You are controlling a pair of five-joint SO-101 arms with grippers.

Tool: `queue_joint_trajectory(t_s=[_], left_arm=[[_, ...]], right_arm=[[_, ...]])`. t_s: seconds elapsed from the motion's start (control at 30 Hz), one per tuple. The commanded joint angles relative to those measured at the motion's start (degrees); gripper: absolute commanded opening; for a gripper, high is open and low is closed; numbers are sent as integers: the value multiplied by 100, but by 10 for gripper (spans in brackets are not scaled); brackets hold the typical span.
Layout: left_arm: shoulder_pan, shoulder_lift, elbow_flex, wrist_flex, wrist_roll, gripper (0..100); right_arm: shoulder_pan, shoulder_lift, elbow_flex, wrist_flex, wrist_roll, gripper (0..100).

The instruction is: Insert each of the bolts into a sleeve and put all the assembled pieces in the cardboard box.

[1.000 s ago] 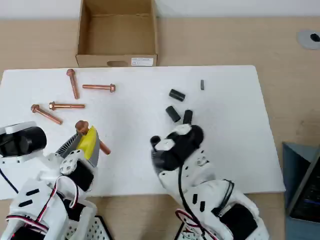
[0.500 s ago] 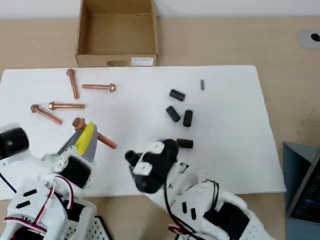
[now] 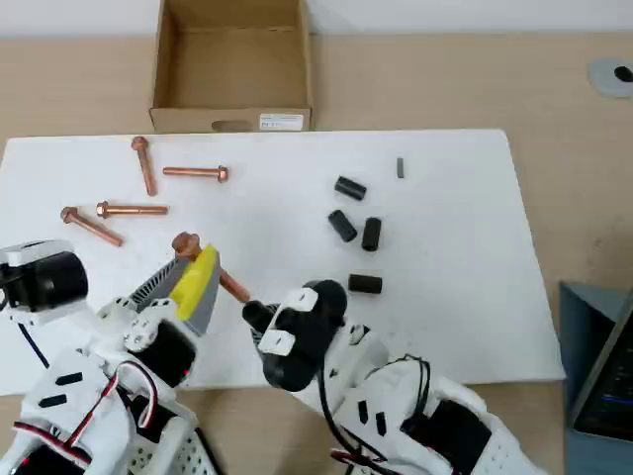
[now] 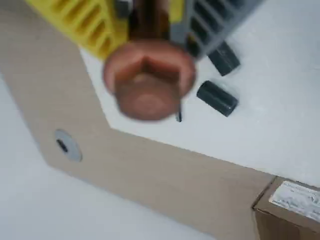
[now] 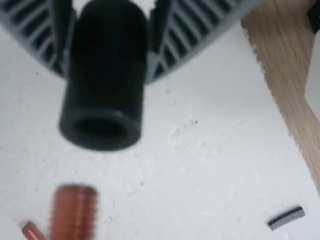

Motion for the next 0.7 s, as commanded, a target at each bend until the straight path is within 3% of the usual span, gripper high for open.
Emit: queue_joint_trajectory(t_s=[0.0,0.37,0.67], left_arm=[[70,-31,-44,-62,-105,2],[79,-31,185,-18,-97,2],[466,-31,176,440,-97,2]], right_arm=[[-40,-646,-48,-167,35,9],[-22,-646,-48,-167,35,9],[-22,-646,-31,-176,35,9]])
